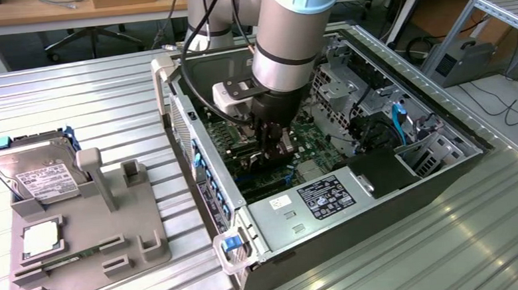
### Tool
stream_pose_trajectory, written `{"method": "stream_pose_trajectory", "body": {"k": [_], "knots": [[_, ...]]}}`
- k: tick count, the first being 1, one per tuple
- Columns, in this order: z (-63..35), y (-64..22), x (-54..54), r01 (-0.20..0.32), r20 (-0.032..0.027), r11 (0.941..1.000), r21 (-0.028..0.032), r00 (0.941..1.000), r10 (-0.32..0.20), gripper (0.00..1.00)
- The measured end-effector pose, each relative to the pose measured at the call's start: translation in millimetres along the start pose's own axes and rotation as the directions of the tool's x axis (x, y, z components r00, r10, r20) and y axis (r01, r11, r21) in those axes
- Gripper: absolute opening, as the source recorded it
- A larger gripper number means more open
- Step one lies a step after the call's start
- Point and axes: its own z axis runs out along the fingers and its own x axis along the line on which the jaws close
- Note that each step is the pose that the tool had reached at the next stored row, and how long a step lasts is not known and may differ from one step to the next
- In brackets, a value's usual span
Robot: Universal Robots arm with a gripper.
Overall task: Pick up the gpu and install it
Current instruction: 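Insert the gpu into the slot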
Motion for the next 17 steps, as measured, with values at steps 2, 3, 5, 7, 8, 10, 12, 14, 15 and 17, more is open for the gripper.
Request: {"method": "stream_pose_trajectory", "body": {"k": [2,3,5,7,8,10,12,14,15,17], "knots": [[0.0,0.9,0.0,0.0,0.0,1.0,0.0011,1.0,0.0,0.27],[0.0,1.4,0.0,0.0,0.0,1.0,0.0017,1.0,0.0,0.27],[0.0,2.2,0.0,0.0,0.0,1.0,0.0028,1.0,0.0,0.27],[0.0,2.4,0.0,0.0,0.0001,1.0,0.0032,1.0,0.0,0.27],[0.0,2.5,0.0,0.0,0.0,1.0,0.0033,1.0,0.0,0.27],[0.0,2.7,0.0,0.0,0.0001,1.0,0.0033,1.0,0.0,0.27],[0.0,2.7,0.0,0.0,0.0,1.0,0.0034,1.0,0.0,0.27],[0.0,2.6,0.0,0.0,0.0,1.0,0.0034,1.0,0.0,0.27],[0.0,2.7,0.0,0.0,0.0,1.0,0.0034,1.0,0.0,0.27],[0.0,2.6,0.0,0.0,0.0,1.0,0.0033,1.0,0.0,0.27]]}}
